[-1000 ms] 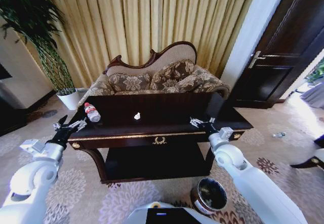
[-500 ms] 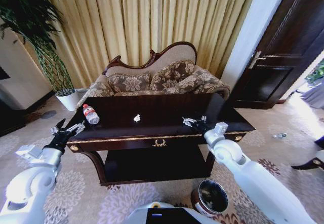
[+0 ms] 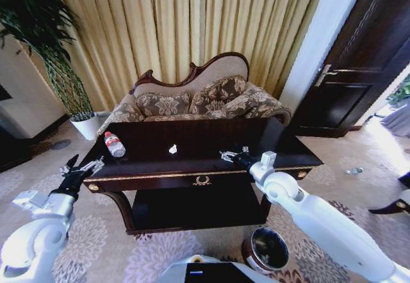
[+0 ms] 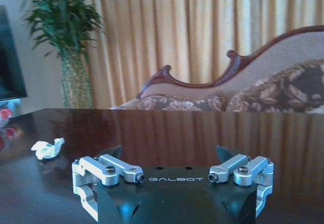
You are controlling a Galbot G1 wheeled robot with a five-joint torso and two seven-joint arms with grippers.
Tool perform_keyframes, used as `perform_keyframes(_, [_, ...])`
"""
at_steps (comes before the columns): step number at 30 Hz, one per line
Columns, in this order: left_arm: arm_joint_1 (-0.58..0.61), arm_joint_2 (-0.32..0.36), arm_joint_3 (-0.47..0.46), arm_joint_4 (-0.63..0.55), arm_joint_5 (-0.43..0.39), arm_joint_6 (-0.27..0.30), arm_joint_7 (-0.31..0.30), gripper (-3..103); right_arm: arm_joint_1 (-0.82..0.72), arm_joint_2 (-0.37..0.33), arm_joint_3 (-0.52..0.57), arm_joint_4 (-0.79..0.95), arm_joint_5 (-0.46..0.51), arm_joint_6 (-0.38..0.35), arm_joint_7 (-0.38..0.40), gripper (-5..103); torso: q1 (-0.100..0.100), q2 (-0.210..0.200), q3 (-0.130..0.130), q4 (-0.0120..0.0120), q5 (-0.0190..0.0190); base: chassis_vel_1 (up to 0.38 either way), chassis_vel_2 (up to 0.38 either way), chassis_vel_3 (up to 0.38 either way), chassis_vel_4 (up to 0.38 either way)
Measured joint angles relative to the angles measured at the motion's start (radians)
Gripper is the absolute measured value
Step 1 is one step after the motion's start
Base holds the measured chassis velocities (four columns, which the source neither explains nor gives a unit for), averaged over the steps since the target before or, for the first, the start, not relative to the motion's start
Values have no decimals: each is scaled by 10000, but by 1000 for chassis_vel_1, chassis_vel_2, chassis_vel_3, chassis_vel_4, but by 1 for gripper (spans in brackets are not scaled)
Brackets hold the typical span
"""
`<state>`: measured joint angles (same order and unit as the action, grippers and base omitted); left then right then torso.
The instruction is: Move to the front of the table and place the trash on the table into the trash bin.
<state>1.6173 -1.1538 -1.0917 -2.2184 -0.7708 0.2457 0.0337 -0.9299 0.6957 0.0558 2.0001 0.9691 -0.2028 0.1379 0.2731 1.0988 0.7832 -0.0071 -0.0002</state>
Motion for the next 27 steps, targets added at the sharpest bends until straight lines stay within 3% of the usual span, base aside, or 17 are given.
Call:
perform_keyframes(10, [-37,-138,-15,-26,62,-20,32,100,1706,-53,-929,-882,384,376,-733,100,0,0,1,0,2,0,0,0,0])
perform_keyframes(21, [42,-328,-379,51,64,-197,403,100,4755,-129,-3815,-2044,1169,664,-2873,100,0,0,1,1,1,0,0,0,0])
perform_keyframes(27, [15,-501,-380,72,89,-218,464,100,5861,151,-4943,-2296,1302,619,-2963,100,1,-1,2,0,1,0,0,0,0])
